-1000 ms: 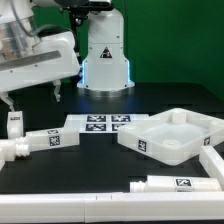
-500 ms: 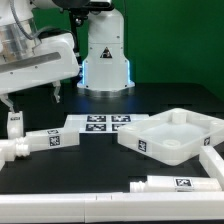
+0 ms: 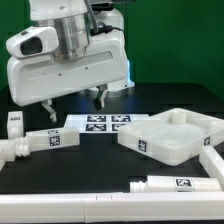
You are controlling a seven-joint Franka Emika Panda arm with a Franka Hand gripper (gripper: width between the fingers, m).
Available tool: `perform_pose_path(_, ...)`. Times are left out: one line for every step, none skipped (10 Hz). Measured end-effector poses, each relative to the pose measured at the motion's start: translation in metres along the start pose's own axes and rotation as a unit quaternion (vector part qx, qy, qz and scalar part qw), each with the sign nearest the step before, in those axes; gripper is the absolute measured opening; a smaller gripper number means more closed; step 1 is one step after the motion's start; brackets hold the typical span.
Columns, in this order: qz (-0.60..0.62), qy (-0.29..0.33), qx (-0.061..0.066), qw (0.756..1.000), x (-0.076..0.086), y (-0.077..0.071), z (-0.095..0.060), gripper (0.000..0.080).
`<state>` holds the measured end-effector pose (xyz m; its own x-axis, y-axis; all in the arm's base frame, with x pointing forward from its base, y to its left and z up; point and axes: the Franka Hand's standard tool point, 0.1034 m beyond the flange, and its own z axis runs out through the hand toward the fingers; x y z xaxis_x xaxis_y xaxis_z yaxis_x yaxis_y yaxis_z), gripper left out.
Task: Assemble desk
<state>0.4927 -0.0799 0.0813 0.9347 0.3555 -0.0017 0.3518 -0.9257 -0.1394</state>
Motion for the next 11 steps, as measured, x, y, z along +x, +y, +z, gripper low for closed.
perform_pose_path(0.0,0.001,0.0,1.0,0.0,0.0,0.0,0.0648)
perform_pose_path(0.0,0.0,0.0,1.0,0.0,0.0,0.0,0.0648)
perform_pose_path(-0.011,0.009,-0.011,1.0,0.007,0.001,-0.003,0.0648)
perform_pose_path(-0.033,0.031,-0.03,0.999,0.024,-0.001,-0.009,0.0648)
perform_pose_path(-0.055,0.034,-0.027,0.998,0.044,-0.012,-0.008,0.0648)
perform_pose_path(-0.079,0.032,-0.022,0.996,0.072,-0.025,-0.004,0.0648)
perform_pose_path(-0.108,0.031,-0.02,0.993,0.093,-0.05,0.003,0.0648)
perform_pose_path(-0.126,0.031,-0.024,0.991,0.112,-0.069,0.006,0.0648)
perform_pose_path(-0.131,0.029,-0.023,0.991,0.112,-0.074,0.011,0.0648)
perform_pose_path(-0.126,0.029,-0.024,0.991,0.11,-0.069,0.01,0.0648)
perform_pose_path(-0.126,0.029,-0.024,0.991,0.11,-0.069,0.01,0.0648)
